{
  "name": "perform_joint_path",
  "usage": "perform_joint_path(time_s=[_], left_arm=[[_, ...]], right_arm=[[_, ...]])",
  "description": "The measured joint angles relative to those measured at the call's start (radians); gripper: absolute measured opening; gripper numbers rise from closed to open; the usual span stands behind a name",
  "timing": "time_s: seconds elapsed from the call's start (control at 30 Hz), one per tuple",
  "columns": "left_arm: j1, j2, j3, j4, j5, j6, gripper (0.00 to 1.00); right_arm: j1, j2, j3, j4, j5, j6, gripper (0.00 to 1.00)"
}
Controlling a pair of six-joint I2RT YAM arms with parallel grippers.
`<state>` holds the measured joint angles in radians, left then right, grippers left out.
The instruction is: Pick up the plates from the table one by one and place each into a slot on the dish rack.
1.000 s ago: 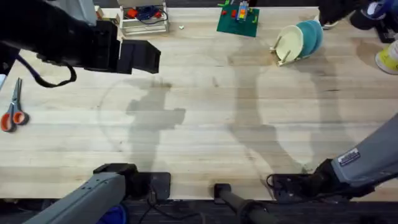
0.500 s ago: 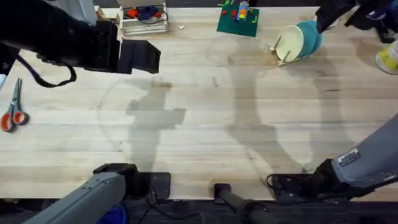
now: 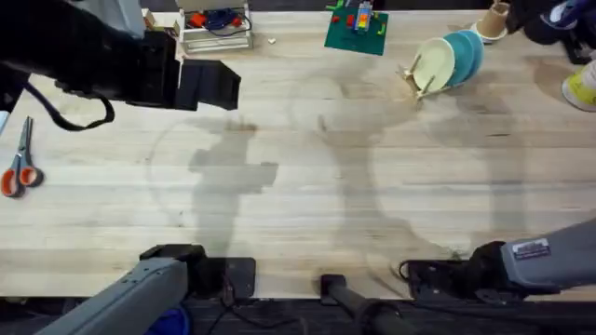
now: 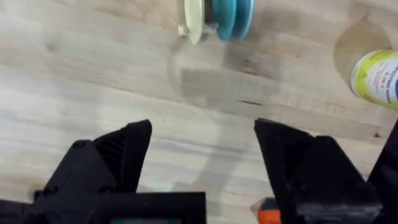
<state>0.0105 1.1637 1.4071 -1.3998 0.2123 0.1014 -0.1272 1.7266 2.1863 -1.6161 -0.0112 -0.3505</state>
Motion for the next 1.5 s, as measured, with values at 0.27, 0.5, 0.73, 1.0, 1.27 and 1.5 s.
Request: perform_joint_path(time_s=[0.27, 0.5, 0.73, 1.0, 1.27, 1.5], left_arm=[[0.0, 0.0, 0.0, 0.0, 0.0, 0.0, 0.995], [0.0, 0.0, 0.0, -0.024, 0.0, 0.0, 0.995], [0.0, 0.0, 0.0, -0.037, 0.0, 0.0, 0.995], [0.0, 0.0, 0.0, -0.036, 0.0, 0.0, 0.993], [0.0, 0.0, 0.0, -0.032, 0.0, 0.0, 0.995], [0.0, 0.0, 0.0, -0.027, 0.0, 0.0, 0.995]], right_arm=[[0.0, -0.054, 0.003, -0.001, -0.034, 0.007, 0.995], [0.0, -0.095, 0.001, -0.001, -0.038, 0.039, 0.995], [0.0, -0.241, -0.122, -0.001, -0.039, 0.054, 0.995], [0.0, -0.391, -0.231, -0.001, -0.039, 0.079, 0.995], [0.0, -0.514, -0.234, -0.001, -0.039, 0.097, 0.995], [0.0, -0.593, -0.247, -0.001, -0.039, 0.112, 0.995]])
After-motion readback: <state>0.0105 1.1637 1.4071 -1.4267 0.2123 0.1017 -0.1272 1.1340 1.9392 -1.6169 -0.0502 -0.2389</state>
